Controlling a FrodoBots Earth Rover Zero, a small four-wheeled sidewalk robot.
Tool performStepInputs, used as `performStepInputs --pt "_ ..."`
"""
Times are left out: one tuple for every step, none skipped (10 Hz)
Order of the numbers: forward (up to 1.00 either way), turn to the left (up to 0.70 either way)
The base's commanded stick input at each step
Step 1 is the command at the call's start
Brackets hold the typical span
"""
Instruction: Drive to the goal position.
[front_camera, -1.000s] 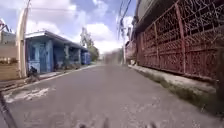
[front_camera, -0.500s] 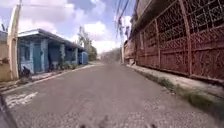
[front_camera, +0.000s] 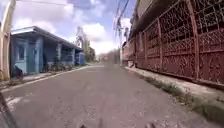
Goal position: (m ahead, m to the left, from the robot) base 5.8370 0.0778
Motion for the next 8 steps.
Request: performStepInputs --pt "0.70 0.00" --pt "0.70 0.00" --pt "0.70 0.00" --pt "0.70 0.00" --pt "0.70 0.00" --pt "0.70 0.00" --pt "0.70 0.00" --pt "0.70 0.00"
